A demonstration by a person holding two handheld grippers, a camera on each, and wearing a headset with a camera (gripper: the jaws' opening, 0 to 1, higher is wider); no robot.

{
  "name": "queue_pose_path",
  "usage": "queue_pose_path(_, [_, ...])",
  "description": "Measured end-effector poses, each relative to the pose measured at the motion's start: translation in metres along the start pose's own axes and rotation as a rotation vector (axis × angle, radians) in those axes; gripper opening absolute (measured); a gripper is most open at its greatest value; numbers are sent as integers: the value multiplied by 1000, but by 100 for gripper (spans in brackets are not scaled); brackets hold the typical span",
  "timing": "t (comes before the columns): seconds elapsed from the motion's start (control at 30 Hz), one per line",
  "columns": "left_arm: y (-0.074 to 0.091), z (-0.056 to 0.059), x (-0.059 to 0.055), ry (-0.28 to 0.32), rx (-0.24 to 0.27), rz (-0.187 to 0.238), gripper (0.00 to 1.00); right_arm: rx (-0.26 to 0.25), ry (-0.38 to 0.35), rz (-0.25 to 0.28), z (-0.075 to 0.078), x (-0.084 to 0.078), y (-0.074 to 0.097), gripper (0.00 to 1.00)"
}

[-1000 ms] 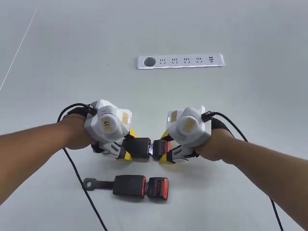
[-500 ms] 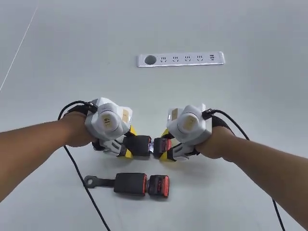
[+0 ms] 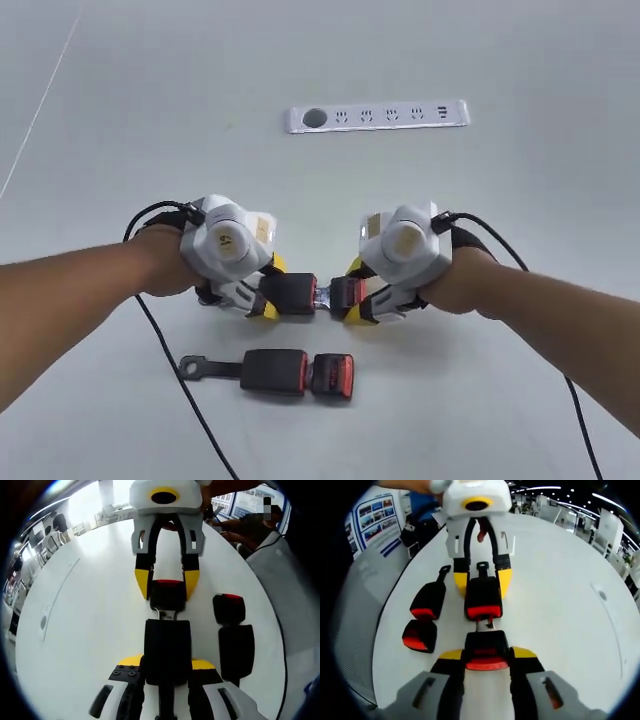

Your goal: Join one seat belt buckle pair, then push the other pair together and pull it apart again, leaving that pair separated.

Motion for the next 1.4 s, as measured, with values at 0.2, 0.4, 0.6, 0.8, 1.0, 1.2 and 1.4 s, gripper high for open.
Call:
queue_pose_path(0.2, [0, 0, 0, 9, 7, 1, 33, -1, -14, 18, 0, -1, 1, 34])
queue_pose_path(0.4, [0, 0, 1, 5, 8, -9, 33, -4, -15, 13, -4, -14, 9, 34])
queue_pose_path(0.6, [2, 2, 3, 3, 8, -13, 33, -12, -29, 35, -8, -33, 19, 35])
queue_pose_path(0.8, [4, 4, 5, 5, 9, -13, 33, -28, -42, 36, -11, -49, 30, 35])
queue_pose_path(1.0, [10, 9, 10, 1, 8, -13, 33, -35, -49, 24, -16, -67, 39, 35])
queue_pose_path(1.2, [14, 11, 13, 3, 9, -8, 33, -41, -48, 16, -22, -83, 47, 35])
queue_pose_path(1.4, [13, 10, 12, -1, 8, -11, 33, -41, -70, 14, -32, -95, 60, 35])
Point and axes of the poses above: the centre of the closed fingertips' face, and the gripper's own axes: y roughly backward along the fingers, z roughly to its right, x roughly out of its top, the point moved 4 cm from there along y, roughly backward along the fingers, and after that the axes turned 13 degrees about x, right-handed, at the moved point
